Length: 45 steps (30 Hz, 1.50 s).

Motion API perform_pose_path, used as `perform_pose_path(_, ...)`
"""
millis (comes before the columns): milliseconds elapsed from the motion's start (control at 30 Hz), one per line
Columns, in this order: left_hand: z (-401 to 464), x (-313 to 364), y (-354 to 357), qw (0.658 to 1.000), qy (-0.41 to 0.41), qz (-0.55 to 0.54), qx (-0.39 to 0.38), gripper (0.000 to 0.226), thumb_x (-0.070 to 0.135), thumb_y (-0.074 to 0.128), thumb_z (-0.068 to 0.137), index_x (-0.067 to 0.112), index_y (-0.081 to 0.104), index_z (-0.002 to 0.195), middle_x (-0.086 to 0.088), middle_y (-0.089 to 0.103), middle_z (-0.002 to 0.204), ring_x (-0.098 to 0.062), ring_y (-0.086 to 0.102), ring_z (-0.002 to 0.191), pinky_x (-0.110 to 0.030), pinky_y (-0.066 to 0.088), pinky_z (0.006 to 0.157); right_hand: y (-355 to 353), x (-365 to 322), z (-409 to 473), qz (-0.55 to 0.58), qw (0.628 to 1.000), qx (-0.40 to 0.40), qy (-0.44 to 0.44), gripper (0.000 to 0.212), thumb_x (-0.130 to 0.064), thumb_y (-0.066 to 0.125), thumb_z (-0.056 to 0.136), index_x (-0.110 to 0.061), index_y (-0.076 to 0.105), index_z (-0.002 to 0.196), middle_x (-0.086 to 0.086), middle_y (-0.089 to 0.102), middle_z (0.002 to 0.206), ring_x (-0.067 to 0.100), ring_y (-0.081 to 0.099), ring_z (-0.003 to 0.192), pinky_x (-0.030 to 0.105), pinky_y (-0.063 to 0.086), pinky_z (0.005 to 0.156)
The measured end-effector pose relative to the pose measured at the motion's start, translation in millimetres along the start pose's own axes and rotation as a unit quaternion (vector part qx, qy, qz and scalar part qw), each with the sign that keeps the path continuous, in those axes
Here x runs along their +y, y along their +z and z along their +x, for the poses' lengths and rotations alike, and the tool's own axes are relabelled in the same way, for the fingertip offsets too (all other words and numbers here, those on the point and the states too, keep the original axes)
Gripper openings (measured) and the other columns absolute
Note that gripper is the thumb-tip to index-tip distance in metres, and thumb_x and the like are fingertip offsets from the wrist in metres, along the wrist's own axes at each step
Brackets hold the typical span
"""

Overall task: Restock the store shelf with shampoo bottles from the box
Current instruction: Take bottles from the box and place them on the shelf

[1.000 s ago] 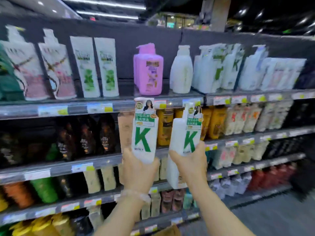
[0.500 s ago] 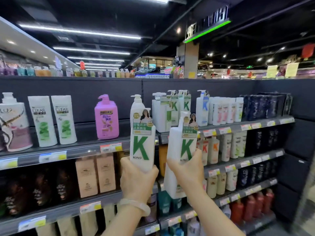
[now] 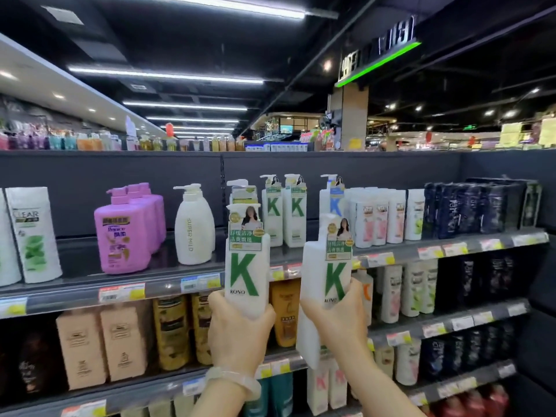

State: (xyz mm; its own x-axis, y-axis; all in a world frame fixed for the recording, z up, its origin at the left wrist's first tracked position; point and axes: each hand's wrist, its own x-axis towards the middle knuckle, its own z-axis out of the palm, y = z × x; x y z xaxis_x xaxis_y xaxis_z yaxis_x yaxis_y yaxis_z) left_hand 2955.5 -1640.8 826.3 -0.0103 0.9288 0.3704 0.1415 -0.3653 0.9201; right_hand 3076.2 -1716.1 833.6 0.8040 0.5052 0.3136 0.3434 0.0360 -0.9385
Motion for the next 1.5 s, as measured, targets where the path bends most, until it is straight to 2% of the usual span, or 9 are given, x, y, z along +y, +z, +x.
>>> perform_pose_path(133, 23, 3, 47, 1.000, -0.002, -0.002, 0.011, 0.057, 0.024, 0.079, 0.060, 0.020, 0.034, 0.095, 0.014, 0.045, 0.079, -0.020, 0.050, 0.074, -0.029, 0.039, 0.064, -4, 17, 55, 0.021, 1.000, -0.010, -0.010, 0.055, -0.027, 0.077, 0.060, -0.027, 0.038, 0.099, -0.010, 0.056, 0.093, 0.003, 0.055, 0.081, 0.023, 0.043, 0.059)
perform_pose_path(333, 69, 10, 114, 0.998, 0.035, -0.040, 0.019, 0.060, 0.023, 0.080, 0.061, 0.025, 0.030, 0.093, 0.015, 0.045, 0.083, -0.002, 0.046, 0.070, -0.015, 0.033, 0.051, 6, 17, 151, 0.041, 0.997, -0.013, -0.058, 0.053, -0.022, 0.077, 0.064, -0.025, 0.038, 0.099, -0.012, 0.053, 0.091, 0.003, 0.055, 0.079, 0.022, 0.043, 0.057)
perform_pose_path(467, 97, 14, 145, 0.998, 0.043, -0.036, 0.036, 0.057, 0.023, 0.080, 0.060, 0.024, 0.031, 0.089, 0.012, 0.048, 0.084, 0.001, 0.048, 0.072, -0.015, 0.035, 0.050, 28, 10, 206, 0.048, 0.995, -0.017, -0.084, 0.055, -0.022, 0.078, 0.062, -0.021, 0.040, 0.102, -0.011, 0.055, 0.092, 0.012, 0.059, 0.086, 0.036, 0.051, 0.074)
perform_pose_path(667, 121, 10, 172, 0.996, 0.025, 0.019, 0.083, 0.059, 0.026, 0.081, 0.059, 0.024, 0.031, 0.090, 0.013, 0.047, 0.082, -0.006, 0.047, 0.069, -0.021, 0.036, 0.051, 74, 15, 261, 0.052, 0.990, -0.053, -0.118, 0.058, -0.025, 0.078, 0.064, -0.025, 0.034, 0.102, -0.017, 0.052, 0.089, 0.000, 0.054, 0.077, 0.021, 0.045, 0.063)
perform_pose_path(833, 132, 5, 180, 0.994, -0.004, 0.037, 0.107, 0.059, 0.027, 0.080, 0.059, 0.023, 0.031, 0.090, 0.008, 0.050, 0.085, -0.019, 0.053, 0.077, -0.029, 0.042, 0.065, 104, 37, 286, 0.053, 0.990, -0.067, -0.111, 0.062, -0.023, 0.078, 0.063, -0.023, 0.035, 0.108, -0.006, 0.056, 0.101, 0.015, 0.060, 0.090, 0.041, 0.054, 0.076)
perform_pose_path(1067, 144, -2, 193, 0.990, -0.009, 0.040, 0.133, 0.060, 0.026, 0.081, 0.059, 0.022, 0.032, 0.093, 0.011, 0.049, 0.083, -0.018, 0.052, 0.077, -0.029, 0.042, 0.066, 119, 55, 292, 0.023, 0.994, -0.026, -0.102, 0.059, -0.028, 0.076, 0.063, -0.029, 0.032, 0.101, -0.011, 0.054, 0.093, 0.014, 0.060, 0.084, 0.025, 0.042, 0.056)
perform_pose_path(1233, 149, 0, 209, 0.991, 0.011, 0.027, 0.131, 0.062, 0.022, 0.081, 0.059, 0.023, 0.031, 0.095, 0.013, 0.045, 0.085, -0.014, 0.049, 0.077, -0.026, 0.039, 0.059, 117, 56, 289, 0.011, 0.993, -0.045, -0.106, 0.080, -0.041, 0.083, 0.056, -0.030, 0.032, 0.117, -0.015, 0.047, 0.102, 0.009, 0.055, 0.093, 0.030, 0.048, 0.067)
perform_pose_path(1367, 156, 2, 215, 0.991, 0.042, 0.014, 0.130, 0.063, 0.021, 0.082, 0.059, 0.024, 0.032, 0.096, 0.014, 0.046, 0.086, -0.003, 0.049, 0.075, -0.018, 0.039, 0.056, 109, 70, 289, 0.026, 0.988, -0.124, -0.088, 0.106, -0.044, 0.084, 0.051, -0.031, 0.021, 0.135, -0.008, 0.046, 0.124, 0.014, 0.050, 0.111, 0.041, 0.051, 0.085)
perform_pose_path(1500, 168, 2, 222, 0.991, 0.053, 0.000, 0.127, 0.060, 0.016, 0.082, 0.059, 0.023, 0.034, 0.094, 0.013, 0.047, 0.086, 0.002, 0.048, 0.075, -0.015, 0.037, 0.053, 99, 81, 291, 0.008, 0.976, -0.191, -0.102, 0.089, -0.039, 0.082, 0.059, -0.035, 0.025, 0.127, -0.010, 0.052, 0.118, 0.012, 0.054, 0.107, 0.039, 0.053, 0.085)
